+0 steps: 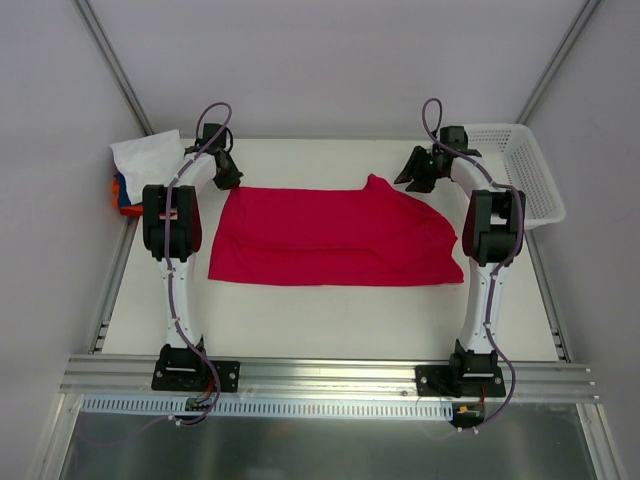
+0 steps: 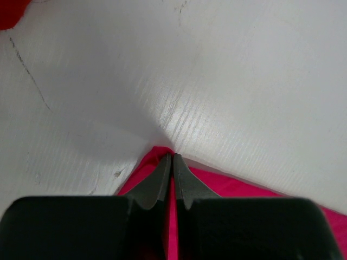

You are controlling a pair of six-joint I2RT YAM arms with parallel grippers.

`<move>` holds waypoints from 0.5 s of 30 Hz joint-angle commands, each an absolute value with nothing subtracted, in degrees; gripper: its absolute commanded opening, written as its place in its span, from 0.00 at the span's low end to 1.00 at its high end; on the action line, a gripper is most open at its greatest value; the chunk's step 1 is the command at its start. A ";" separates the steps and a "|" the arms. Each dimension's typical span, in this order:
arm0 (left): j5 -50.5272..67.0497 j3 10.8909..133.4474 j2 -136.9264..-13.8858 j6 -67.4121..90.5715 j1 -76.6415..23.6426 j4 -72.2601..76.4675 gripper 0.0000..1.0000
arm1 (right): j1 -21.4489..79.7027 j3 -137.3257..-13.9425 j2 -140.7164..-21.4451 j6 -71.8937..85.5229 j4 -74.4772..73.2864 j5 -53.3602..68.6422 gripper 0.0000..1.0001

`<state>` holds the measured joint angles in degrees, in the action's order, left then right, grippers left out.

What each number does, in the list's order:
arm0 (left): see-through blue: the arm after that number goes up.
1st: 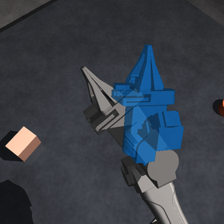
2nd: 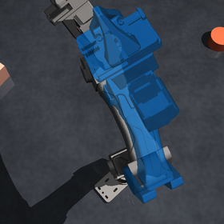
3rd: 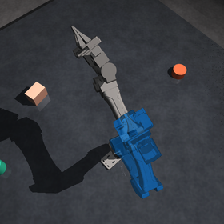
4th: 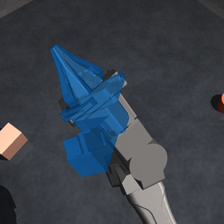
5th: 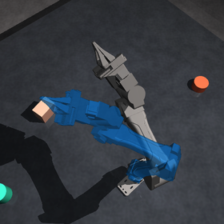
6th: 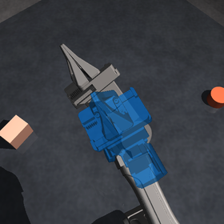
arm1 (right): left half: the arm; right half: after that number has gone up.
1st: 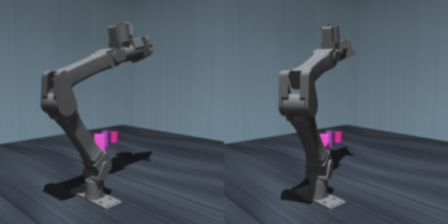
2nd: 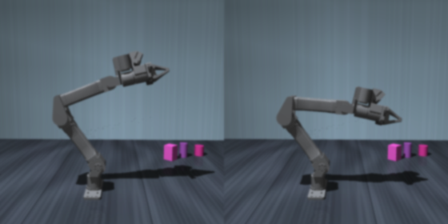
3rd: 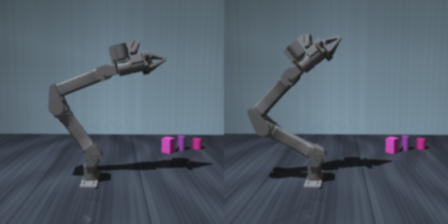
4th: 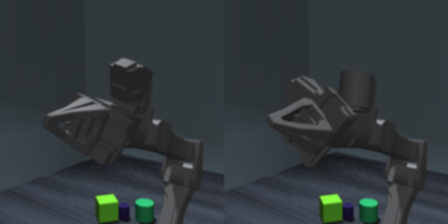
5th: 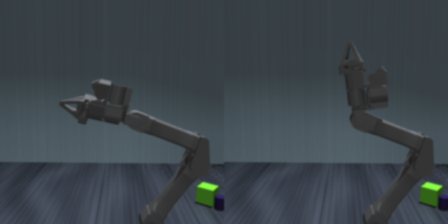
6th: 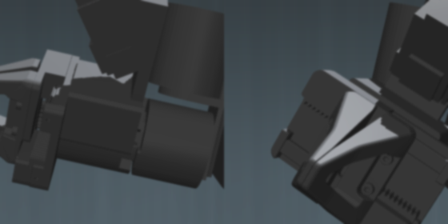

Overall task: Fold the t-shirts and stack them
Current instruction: Fold the tshirt

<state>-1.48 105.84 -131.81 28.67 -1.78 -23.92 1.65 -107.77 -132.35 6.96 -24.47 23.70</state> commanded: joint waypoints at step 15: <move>-0.18 107.75 -132.10 27.25 -1.49 -25.58 0.00 | 1.76 -104.07 -132.98 11.52 -18.19 32.52 0.54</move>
<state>-1.43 105.86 -131.81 28.40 -1.78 -23.94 1.65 -105.06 -133.12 10.87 -19.51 30.83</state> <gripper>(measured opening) 0.009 0.541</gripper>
